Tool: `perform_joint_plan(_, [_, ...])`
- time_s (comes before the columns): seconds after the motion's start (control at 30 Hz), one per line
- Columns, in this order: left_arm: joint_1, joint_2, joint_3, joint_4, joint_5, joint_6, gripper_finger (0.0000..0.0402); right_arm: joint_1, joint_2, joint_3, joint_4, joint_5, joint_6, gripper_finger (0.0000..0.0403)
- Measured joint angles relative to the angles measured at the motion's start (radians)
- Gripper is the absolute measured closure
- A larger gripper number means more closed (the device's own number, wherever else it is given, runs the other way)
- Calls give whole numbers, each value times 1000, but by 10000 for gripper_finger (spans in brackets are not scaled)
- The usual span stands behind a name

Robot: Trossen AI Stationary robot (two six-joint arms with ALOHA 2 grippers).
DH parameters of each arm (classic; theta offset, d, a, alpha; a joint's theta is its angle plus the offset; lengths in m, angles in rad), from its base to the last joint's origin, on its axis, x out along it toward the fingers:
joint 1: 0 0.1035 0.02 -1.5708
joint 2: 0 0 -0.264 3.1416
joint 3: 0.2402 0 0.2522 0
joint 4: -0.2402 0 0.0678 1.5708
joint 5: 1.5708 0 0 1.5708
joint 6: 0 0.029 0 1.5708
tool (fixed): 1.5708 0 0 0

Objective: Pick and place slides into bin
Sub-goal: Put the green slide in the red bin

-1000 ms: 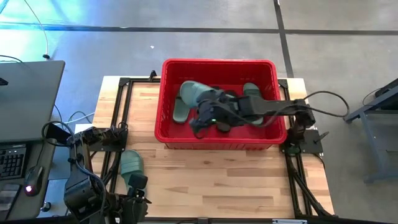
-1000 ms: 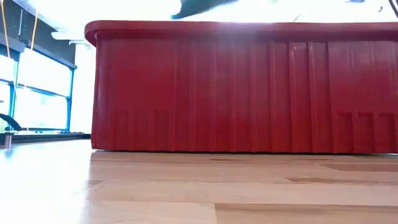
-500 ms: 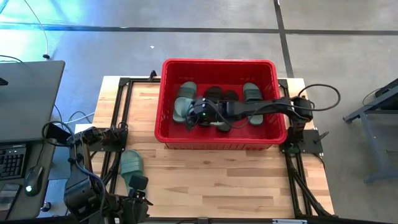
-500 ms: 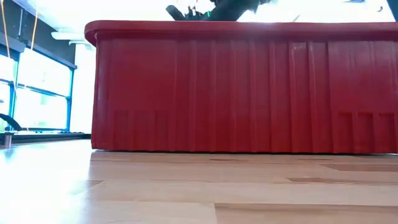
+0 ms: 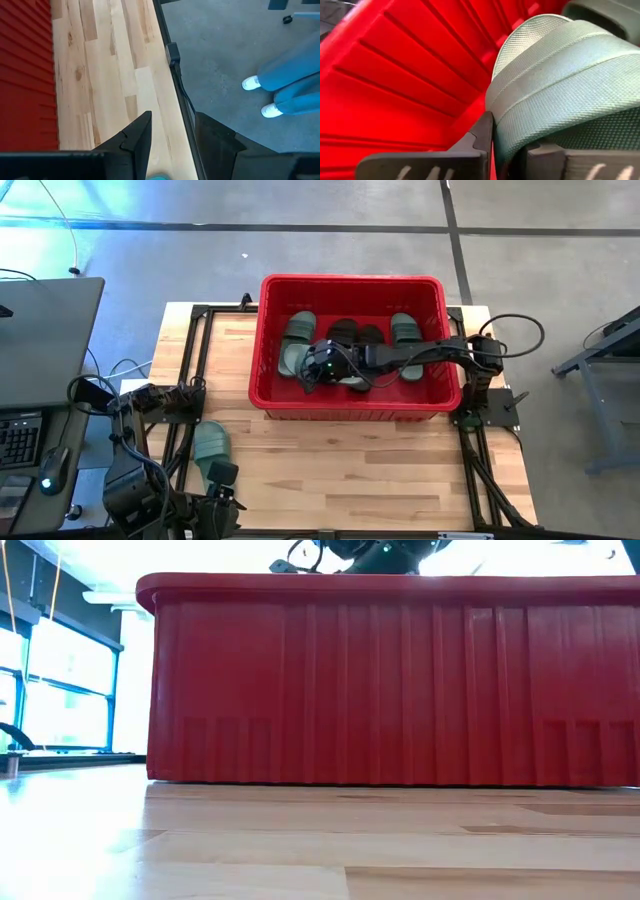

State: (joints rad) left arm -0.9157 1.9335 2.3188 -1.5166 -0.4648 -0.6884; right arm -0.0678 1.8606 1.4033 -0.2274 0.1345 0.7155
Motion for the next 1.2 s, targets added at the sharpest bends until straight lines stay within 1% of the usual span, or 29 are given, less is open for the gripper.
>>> perform_joint_plan(0.07, [0, 0, 0, 0, 0, 0, 268, 0, 0, 0, 9, -28, -1, 384])
perform_joint_plan(0.2, [0, 0, 0, 0, -6, 0, 268, 3, 0, 0, 14, -175, -17, 375])
perform_joint_plan(0.27, [0, 0, 0, 0, -19, 0, 268, 9, 0, 0, 0, -207, -23, 364])
perform_joint_plan(0.33, [0, 0, 0, 0, -25, 0, 268, 16, 0, 0, -3, -211, -52, 350])
perform_joint_plan(0.47, [0, 0, 0, 0, -26, 0, 268, 25, 0, 1, -9, -188, -87, 313])
perform_joint_plan(0.7, [0, 0, 0, 9, -26, -1, 268, 29, 0, 1, -25, -183, -86, 236])
perform_joint_plan(0.83, [0, 0, 0, 13, -26, -1, 268, 29, 0, 1, -30, -162, -58, 203])
perform_joint_plan(1.0, [0, 0, 0, 13, -14, -2, 268, 27, -3, 2, -84, -174, -30, 188])
perform_joint_plan(1.1, [-1, 9, 0, 2, 1, -9, 268, 27, -6, 4, -147, -178, 26, 192])
perform_joint_plan(1.2, [-1, 33, 0, -38, 25, -16, 268, 26, -6, 4, -174, -205, 62, 204])
